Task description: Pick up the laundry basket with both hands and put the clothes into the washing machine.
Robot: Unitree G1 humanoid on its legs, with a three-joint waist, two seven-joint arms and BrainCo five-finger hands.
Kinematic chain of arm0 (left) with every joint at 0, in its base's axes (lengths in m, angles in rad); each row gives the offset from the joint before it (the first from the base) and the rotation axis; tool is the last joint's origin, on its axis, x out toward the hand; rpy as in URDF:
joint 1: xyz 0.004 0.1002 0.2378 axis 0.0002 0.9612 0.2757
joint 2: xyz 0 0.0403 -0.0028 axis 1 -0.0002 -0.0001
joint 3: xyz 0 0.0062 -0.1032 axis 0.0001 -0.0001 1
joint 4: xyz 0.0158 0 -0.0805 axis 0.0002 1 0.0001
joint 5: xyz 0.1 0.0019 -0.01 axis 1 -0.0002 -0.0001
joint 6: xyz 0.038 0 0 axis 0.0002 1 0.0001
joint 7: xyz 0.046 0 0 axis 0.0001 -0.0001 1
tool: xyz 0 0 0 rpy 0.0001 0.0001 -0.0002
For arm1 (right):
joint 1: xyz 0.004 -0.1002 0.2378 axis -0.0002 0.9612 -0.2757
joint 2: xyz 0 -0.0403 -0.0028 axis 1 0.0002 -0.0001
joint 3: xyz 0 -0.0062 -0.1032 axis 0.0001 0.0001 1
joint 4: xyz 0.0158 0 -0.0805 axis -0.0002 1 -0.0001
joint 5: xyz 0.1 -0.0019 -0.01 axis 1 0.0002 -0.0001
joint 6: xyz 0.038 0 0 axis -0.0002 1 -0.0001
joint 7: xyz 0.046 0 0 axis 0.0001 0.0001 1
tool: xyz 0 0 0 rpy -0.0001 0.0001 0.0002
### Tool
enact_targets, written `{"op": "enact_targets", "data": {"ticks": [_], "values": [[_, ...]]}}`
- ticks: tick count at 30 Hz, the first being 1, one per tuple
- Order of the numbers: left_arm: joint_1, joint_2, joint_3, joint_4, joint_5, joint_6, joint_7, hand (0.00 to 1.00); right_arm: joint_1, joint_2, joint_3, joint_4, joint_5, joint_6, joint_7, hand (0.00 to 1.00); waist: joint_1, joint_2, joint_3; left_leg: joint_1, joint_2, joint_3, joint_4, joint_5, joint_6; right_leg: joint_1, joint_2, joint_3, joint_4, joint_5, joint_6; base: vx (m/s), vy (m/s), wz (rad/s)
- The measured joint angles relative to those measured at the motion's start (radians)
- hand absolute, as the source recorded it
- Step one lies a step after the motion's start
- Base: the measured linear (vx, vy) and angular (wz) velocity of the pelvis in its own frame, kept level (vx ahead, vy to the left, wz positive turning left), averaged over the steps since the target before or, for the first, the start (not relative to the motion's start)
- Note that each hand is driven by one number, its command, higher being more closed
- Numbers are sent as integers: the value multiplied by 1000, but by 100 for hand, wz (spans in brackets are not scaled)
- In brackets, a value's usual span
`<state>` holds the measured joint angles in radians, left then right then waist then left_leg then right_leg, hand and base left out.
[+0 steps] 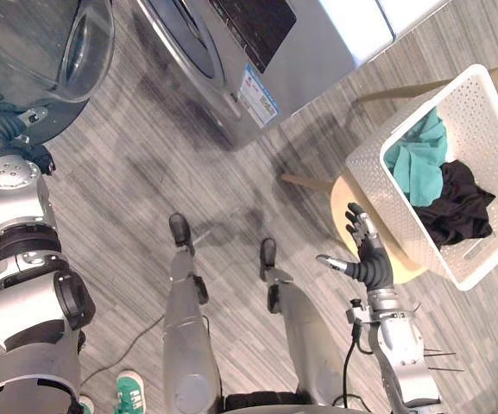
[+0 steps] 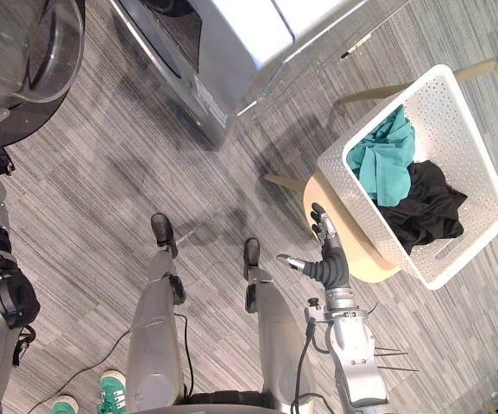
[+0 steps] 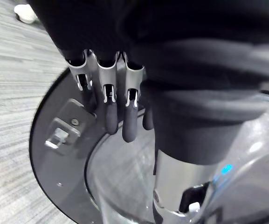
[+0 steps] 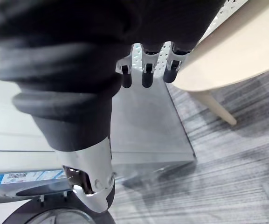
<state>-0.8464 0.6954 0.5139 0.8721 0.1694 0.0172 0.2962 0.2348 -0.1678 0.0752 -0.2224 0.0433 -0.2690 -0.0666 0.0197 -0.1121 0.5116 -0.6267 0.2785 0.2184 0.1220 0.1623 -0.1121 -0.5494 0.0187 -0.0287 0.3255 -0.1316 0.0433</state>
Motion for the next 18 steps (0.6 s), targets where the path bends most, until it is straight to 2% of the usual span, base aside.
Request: {"op": "enact_targets", "data": {"ticks": [6, 9, 10, 11, 12, 13, 14, 15, 17, 18], "values": [[83, -33, -40, -67, -3, -4, -1, 0, 1, -2, 0, 0, 7, 0, 0, 0, 5, 0, 0, 30, 0, 7, 1, -7, 11, 29, -3, -1, 3, -1, 1, -13, 14, 3], [203, -135, -173, -194, -55, -32, 10, 0, -19, -1, 0, -1, 5, 1, -24, 0, 23, 0, 0, 72, -4, 20, 21, -18, 26, 71, -13, 6, 13, -6, 5, -7, 17, 4], [294, -201, -242, -270, -84, -60, 9, 0, -35, 2, 0, -2, 5, 1, -35, 0, 22, 1, -1, 109, -15, 31, 31, -29, 29, 101, -22, 5, 31, -20, 9, -10, 34, 6], [339, -237, -265, -306, -92, -70, 8, 0, -38, 6, 0, -3, 5, 1, -41, 0, 22, 1, -1, 130, -19, 33, 37, -38, 28, 117, -26, 8, 40, -26, 9, -6, 31, 7], [428, -306, -312, -365, -99, -87, 7, 0, -36, 10, 0, -4, 4, 1, -45, 0, 22, 1, -8, 166, -25, 41, 47, -53, 30, 152, -34, 13, 48, -38, 10, 0, 0, 0], [522, -368, -363, -382, -99, -106, -7, 0, -34, 14, -1, 4, 3, 2, -47, 0, 19, 2, -46, 189, -31, 53, 58, -80, 31, 161, -40, 25, 66, -58, 12, -7, 5, -6], [566, -400, -380, -382, -99, -110, -14, 0, -34, 15, -2, 11, 2, 2, -47, 0, 19, 5, -70, 195, -35, 59, 60, -87, 29, 161, -40, 32, 73, -64, 13, 21, -3, -24], [654, -465, -408, -381, -99, -112, -24, 0, -34, 21, -6, 28, -3, 3, -48, 0, 17, 11, -112, 225, -39, 77, 60, -101, 30, 174, -43, 55, 73, -70, 18, 44, -1, -32], [777, -522, -449, -346, -97, -120, -46, 0, -41, 32, -9, 85, -23, 3, -47, 0, 14, 22, -158, 283, -46, 102, 57, -120, 24, 207, -45, 92, 68, -79, 21, 60, 9, -42], [841, -545, -472, -309, -97, -121, -61, 0, -41, 34, -16, 126, -33, 7, -47, 0, 1, 34, -195, 305, -49, 118, 55, -133, 22, 225, -47, 109, 54, -80, 21, 57, 16, -36]]}}
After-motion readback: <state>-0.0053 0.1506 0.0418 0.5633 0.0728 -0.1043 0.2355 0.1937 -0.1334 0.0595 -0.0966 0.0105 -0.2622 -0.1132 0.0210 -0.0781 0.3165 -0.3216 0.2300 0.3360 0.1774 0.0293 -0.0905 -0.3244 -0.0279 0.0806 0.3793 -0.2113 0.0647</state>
